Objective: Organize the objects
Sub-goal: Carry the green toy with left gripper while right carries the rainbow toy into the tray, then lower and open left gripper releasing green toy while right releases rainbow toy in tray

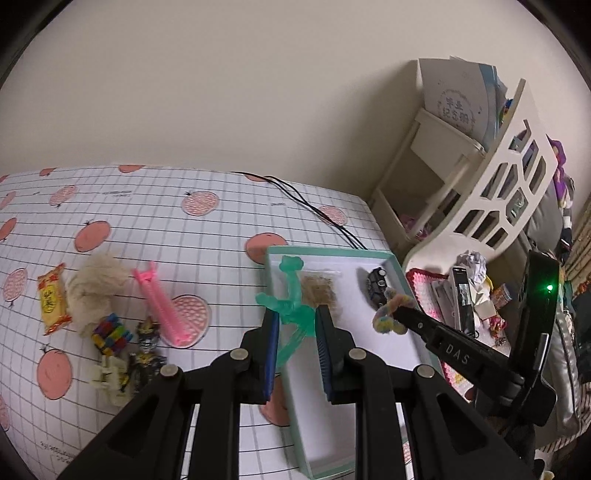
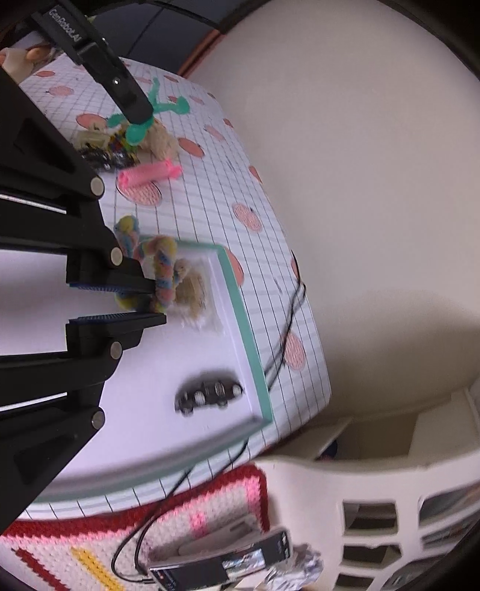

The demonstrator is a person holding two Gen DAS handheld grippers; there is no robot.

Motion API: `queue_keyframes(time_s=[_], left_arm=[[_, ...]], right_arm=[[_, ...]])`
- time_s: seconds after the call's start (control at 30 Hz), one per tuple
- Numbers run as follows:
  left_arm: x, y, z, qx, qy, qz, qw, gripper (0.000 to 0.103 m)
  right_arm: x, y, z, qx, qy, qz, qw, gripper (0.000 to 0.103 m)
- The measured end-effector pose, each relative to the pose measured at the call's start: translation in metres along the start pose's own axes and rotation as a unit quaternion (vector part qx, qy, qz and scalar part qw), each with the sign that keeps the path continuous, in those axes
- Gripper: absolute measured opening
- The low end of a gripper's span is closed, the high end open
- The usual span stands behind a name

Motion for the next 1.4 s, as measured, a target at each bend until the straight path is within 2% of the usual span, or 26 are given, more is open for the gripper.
queue_keyframes(time_s=[0.2,0.53,0.67,1.03,1.4], left_arm=[[-0.025,0.001,0.014,-0.007,0.008,-0.019,0.9998,0.02],[-0.065,0.004,0.029,-0.033,0.003,-0.049,0.9983,0.02],[-0.082,0.009,0.035,-0.055,-0.01,-0.06,0.9967,0.02],[-0.118,0.028,0.032,-0.043,-0.017,-0.104,0.9935,0.021],[-0.128,0.036,0.033,-0.048,-0.028,-0.117,0.9915,0.021]], right_arm=[[0.0,-0.008,0.031,-0.022,0.03,0.02,0.999,0.01],[-0.007,-0.012,0.052,-0.032,0.075,0.026,0.996,0.011],[-0.014,-0.011,0.059,-0.033,0.084,0.017,0.996,0.011],[-0.031,-0.003,0.075,-0.035,0.107,-0.007,0.994,0.011],[-0.035,0.001,0.074,-0.037,0.105,-0.017,0.994,0.011]])
Point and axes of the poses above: each gripper's, at about its wrist camera, not at the fingertips, and x roughly against the way its jaws point, z to its right, y to its underside, the point moved 5 cm from there along -x, roughly the way its jaws point, and after that the axes turned 5 degrees about -z, right-handed, at the moved point
